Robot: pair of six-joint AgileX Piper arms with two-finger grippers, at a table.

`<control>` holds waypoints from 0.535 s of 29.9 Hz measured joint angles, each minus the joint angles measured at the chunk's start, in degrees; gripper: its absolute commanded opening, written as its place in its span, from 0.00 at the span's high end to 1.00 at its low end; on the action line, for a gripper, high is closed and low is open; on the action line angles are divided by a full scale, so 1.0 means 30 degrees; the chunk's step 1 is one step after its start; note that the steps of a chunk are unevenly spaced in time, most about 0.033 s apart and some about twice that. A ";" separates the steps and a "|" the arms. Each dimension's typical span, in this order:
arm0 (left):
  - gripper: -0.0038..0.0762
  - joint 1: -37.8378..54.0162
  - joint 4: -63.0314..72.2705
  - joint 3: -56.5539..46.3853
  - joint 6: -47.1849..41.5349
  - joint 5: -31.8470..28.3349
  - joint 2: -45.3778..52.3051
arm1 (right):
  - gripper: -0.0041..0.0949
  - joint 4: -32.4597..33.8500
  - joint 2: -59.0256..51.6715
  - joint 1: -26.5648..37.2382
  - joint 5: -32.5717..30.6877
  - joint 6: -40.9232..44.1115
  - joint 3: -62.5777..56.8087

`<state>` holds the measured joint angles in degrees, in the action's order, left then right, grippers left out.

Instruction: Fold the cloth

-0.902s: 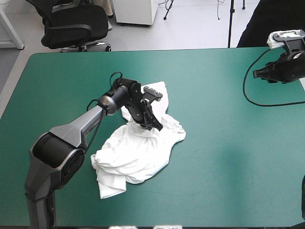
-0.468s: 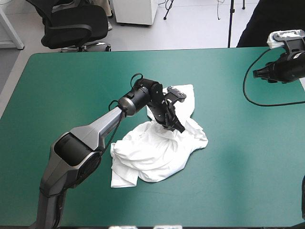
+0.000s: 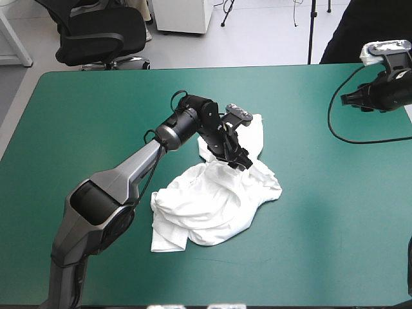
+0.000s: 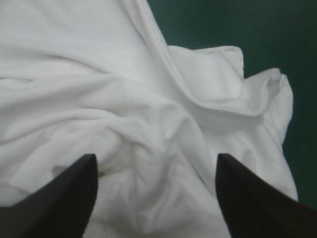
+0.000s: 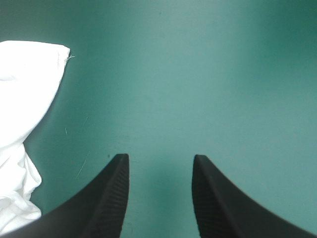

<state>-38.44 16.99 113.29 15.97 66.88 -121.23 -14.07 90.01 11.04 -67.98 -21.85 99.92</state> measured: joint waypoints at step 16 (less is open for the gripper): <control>0.33 0.2598 -0.5910 -0.6135 -0.2141 0.1224 0.9945 | 0.56 -0.0918 0.0000 0.0000 -0.0591 -0.0554 0.0000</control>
<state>-30.64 -0.74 94.89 9.55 70.55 -91.39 -16.82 90.01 11.04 -69.75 -23.51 99.92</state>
